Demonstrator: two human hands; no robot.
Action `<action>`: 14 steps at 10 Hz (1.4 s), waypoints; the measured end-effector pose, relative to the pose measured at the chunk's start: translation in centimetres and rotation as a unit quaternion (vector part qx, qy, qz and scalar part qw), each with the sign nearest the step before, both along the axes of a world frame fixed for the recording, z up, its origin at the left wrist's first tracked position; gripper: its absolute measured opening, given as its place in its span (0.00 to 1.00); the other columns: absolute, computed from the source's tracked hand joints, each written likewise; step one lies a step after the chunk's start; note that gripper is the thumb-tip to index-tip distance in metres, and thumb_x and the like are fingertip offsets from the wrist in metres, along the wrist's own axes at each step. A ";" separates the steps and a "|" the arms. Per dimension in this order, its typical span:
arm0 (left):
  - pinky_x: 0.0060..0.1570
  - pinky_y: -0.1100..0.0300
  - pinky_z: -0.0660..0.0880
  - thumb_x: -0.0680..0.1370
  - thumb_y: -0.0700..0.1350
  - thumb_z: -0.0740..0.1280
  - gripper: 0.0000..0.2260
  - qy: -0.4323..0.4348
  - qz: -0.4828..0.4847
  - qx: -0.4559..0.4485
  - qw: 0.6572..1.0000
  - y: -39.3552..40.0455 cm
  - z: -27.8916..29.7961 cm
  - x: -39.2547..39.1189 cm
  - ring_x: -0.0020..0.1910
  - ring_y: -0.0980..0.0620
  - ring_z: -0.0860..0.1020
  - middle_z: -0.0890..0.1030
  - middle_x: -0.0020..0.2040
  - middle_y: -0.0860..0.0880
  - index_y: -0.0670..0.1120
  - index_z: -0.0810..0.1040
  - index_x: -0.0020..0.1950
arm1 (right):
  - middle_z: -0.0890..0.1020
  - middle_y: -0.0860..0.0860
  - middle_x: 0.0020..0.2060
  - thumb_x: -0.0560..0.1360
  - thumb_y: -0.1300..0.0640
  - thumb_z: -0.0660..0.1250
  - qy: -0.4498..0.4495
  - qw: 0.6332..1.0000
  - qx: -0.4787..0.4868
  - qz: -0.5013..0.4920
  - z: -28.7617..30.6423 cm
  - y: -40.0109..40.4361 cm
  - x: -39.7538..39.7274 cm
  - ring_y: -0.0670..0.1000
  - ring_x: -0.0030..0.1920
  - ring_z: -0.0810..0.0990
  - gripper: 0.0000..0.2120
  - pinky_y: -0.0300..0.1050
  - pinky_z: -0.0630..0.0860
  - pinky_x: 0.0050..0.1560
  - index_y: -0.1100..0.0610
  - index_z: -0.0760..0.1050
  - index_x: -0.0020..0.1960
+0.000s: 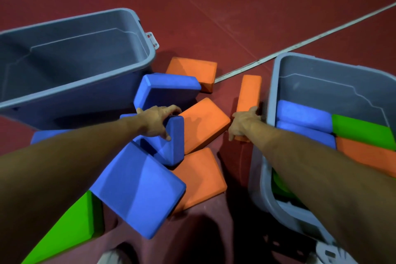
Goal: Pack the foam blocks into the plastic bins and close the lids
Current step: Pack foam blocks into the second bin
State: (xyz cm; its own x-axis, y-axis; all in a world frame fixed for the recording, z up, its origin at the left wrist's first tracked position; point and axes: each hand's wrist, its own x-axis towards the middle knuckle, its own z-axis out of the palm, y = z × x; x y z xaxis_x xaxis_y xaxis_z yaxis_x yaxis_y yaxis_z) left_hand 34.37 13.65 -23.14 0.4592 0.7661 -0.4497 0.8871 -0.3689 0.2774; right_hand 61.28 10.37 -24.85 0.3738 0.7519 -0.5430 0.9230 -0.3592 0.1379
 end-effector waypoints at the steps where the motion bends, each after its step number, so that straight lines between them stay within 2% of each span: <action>1: 0.63 0.39 0.59 0.71 0.54 0.75 0.35 0.049 -0.052 0.017 0.997 -0.1 0.2 0.2 0.64 0.48 0.65 0.67 0.61 0.53 0.69 0.61 0.72 | 0.60 0.66 0.74 0.58 0.44 0.73 0.047 0.997 0.050 0.046 -4.3 2.0 0.9 0.68 0.72 0.60 0.38 0.66 0.64 0.69 0.47 0.69 0.67; 2: 0.60 0.43 0.59 0.71 0.54 0.74 0.32 0.035 -0.062 0.025 0.997 0.0 0.1 0.1 0.63 0.48 0.65 0.65 0.57 0.54 0.68 0.64 0.71 | 0.51 0.70 0.73 0.64 0.50 0.74 0.032 0.997 0.068 0.008 -4.6 2.0 1.0 0.71 0.69 0.58 0.31 0.65 0.70 0.64 0.41 0.65 0.63; 3: 0.57 0.46 0.58 0.71 0.54 0.75 0.31 0.017 -0.070 0.035 0.997 0.3 0.2 -0.3 0.62 0.49 0.66 0.67 0.56 0.54 0.67 0.66 0.70 | 0.50 0.71 0.73 0.66 0.54 0.73 0.052 0.996 0.066 -0.021 -0.9 0.1 -0.3 0.71 0.67 0.60 0.26 0.61 0.74 0.59 0.41 0.66 0.59; 4: 0.60 0.45 0.61 0.71 0.53 0.75 0.30 -0.012 -0.061 0.044 0.997 0.6 0.8 -0.9 0.62 0.48 0.68 0.68 0.55 0.54 0.66 0.67 0.69 | 0.48 0.71 0.72 0.68 0.53 0.76 0.034 0.992 0.123 -0.013 1.5 -1.2 -0.6 0.71 0.67 0.58 0.30 0.58 0.71 0.60 0.44 0.64 0.64; 5: 0.63 0.42 0.61 0.71 0.52 0.75 0.30 -0.071 -0.022 0.076 0.994 0.7 2.3 -1.1 0.64 0.48 0.68 0.69 0.60 0.53 0.60 0.69 0.70 | 0.59 0.70 0.67 0.67 0.49 0.76 0.015 0.982 0.190 -0.005 1.7 -1.3 -0.5 0.67 0.63 0.62 0.32 0.56 0.67 0.62 0.44 0.65 0.66; 6: 0.67 0.42 0.61 0.70 0.51 0.76 0.28 -0.148 0.020 0.110 0.983 0.7 4.0 -1.0 0.66 0.50 0.69 0.71 0.62 0.54 0.57 0.71 0.69 | 0.65 0.67 0.60 0.67 0.48 0.76 -0.011 0.967 0.253 -0.009 2.4 -1.6 -0.5 0.64 0.58 0.65 0.29 0.55 0.66 0.61 0.43 0.67 0.64; 7: 0.64 0.40 0.63 0.70 0.51 0.76 0.27 -0.167 0.016 0.139 0.976 0.6 5.2 -1.1 0.64 0.48 0.70 0.71 0.59 0.53 0.56 0.72 0.66 | 0.67 0.64 0.55 0.71 0.51 0.72 -0.023 0.948 0.318 0.010 3.2 -2.3 -1.0 0.63 0.54 0.66 0.23 0.55 0.65 0.57 0.43 0.68 0.63; 9: 0.60 0.43 0.70 0.68 0.57 0.75 0.28 -0.205 0.039 0.232 0.950 0.1 8.5 -1.3 0.60 0.46 0.73 0.74 0.57 0.49 0.54 0.71 0.64 | 0.69 0.61 0.58 0.72 0.42 0.70 0.009 0.915 0.403 0.026 7.0 -3.2 -2.7 0.63 0.55 0.67 0.24 0.59 0.66 0.52 0.38 0.65 0.65; 10: 0.56 0.46 0.71 0.69 0.50 0.78 0.28 -0.223 0.060 0.276 0.933 -0.7 9.4 -0.6 0.56 0.41 0.73 0.72 0.55 0.43 0.47 0.71 0.65 | 0.68 0.60 0.59 0.72 0.42 0.69 0.055 0.903 0.426 0.011 8.2 -3.7 -2.2 0.64 0.57 0.67 0.25 0.62 0.70 0.51 0.37 0.65 0.66; 11: 0.54 0.47 0.72 0.70 0.49 0.77 0.27 -0.214 0.088 0.283 0.931 -1.5 9.4 -0.4 0.53 0.40 0.73 0.71 0.55 0.42 0.46 0.69 0.64 | 0.66 0.60 0.61 0.73 0.43 0.69 0.082 0.898 0.433 -0.002 8.8 -4.6 -1.1 0.64 0.58 0.65 0.25 0.62 0.73 0.51 0.37 0.64 0.67; 12: 0.54 0.48 0.72 0.71 0.51 0.76 0.26 -0.185 0.096 0.243 0.947 -1.9 8.8 -0.4 0.53 0.40 0.74 0.69 0.58 0.43 0.47 0.69 0.62 | 0.63 0.59 0.63 0.74 0.45 0.70 0.094 0.895 0.436 0.000 8.8 -5.5 -0.2 0.66 0.57 0.68 0.24 0.63 0.74 0.55 0.37 0.65 0.67; 13: 0.49 0.51 0.69 0.71 0.53 0.75 0.21 -0.140 0.062 0.228 0.962 -2.1 8.5 -0.5 0.52 0.42 0.74 0.69 0.56 0.46 0.47 0.68 0.55 | 0.63 0.60 0.64 0.73 0.48 0.71 0.130 0.885 0.447 0.013 8.6 -6.1 0.6 0.67 0.56 0.73 0.26 0.57 0.74 0.59 0.39 0.66 0.68; 14: 0.44 0.53 0.66 0.70 0.54 0.75 0.22 -0.120 0.051 0.234 0.964 -2.2 9.0 -0.1 0.49 0.43 0.73 0.71 0.51 0.48 0.47 0.66 0.50 | 0.64 0.60 0.65 0.70 0.49 0.74 0.161 0.879 0.450 0.007 8.5 -6.3 1.1 0.66 0.59 0.73 0.32 0.55 0.73 0.61 0.41 0.64 0.71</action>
